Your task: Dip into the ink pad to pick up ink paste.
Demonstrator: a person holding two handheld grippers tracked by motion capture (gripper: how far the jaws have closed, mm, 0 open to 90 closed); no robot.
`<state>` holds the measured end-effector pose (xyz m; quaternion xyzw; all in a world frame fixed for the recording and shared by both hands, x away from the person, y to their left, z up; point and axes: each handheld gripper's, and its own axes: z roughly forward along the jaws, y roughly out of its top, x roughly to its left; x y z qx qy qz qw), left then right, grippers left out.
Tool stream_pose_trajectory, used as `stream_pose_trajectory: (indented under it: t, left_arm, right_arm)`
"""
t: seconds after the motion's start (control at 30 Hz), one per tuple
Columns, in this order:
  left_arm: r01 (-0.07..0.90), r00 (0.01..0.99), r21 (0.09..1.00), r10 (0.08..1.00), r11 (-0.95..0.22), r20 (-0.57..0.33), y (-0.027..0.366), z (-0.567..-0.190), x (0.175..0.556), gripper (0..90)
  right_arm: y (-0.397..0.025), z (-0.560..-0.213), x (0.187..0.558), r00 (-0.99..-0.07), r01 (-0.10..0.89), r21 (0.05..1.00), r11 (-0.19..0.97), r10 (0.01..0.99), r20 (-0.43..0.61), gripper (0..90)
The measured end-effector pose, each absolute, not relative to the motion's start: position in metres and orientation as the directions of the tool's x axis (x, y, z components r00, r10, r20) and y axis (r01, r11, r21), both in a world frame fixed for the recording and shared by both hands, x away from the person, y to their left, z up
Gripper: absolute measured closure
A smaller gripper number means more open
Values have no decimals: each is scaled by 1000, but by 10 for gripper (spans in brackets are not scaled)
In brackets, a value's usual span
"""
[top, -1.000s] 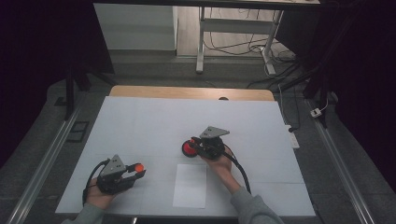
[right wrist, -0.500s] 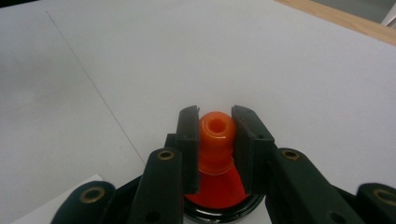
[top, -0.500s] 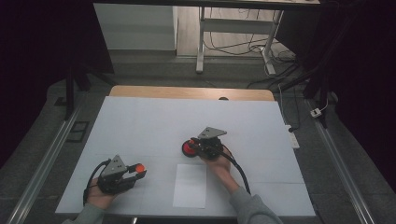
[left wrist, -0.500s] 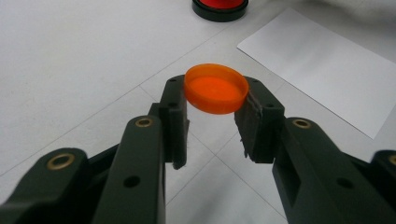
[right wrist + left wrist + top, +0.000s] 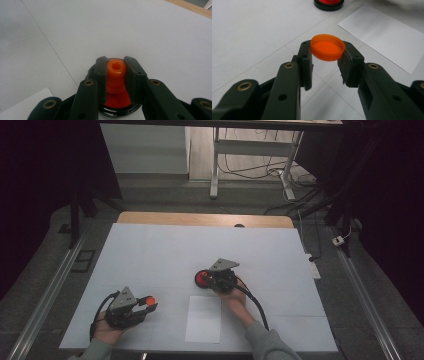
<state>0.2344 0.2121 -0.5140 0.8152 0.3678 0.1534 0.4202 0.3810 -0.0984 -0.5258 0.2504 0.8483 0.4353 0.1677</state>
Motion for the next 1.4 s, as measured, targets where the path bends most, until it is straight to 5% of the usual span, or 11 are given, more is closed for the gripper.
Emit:
stream_pose_trajectory:
  t: [0.57,1.4]
  left_arm:
    - [470,682,799,729,-376,-58,212,-514,234,647]
    - [472,681,798,729,-375,-60,212,-514,234,646]
  right_arm:
    - [-104,-529,385,-820,310,843,440,572,3,725]
    - [-104,-531,382,-822,279,850,447,569,-29,724]
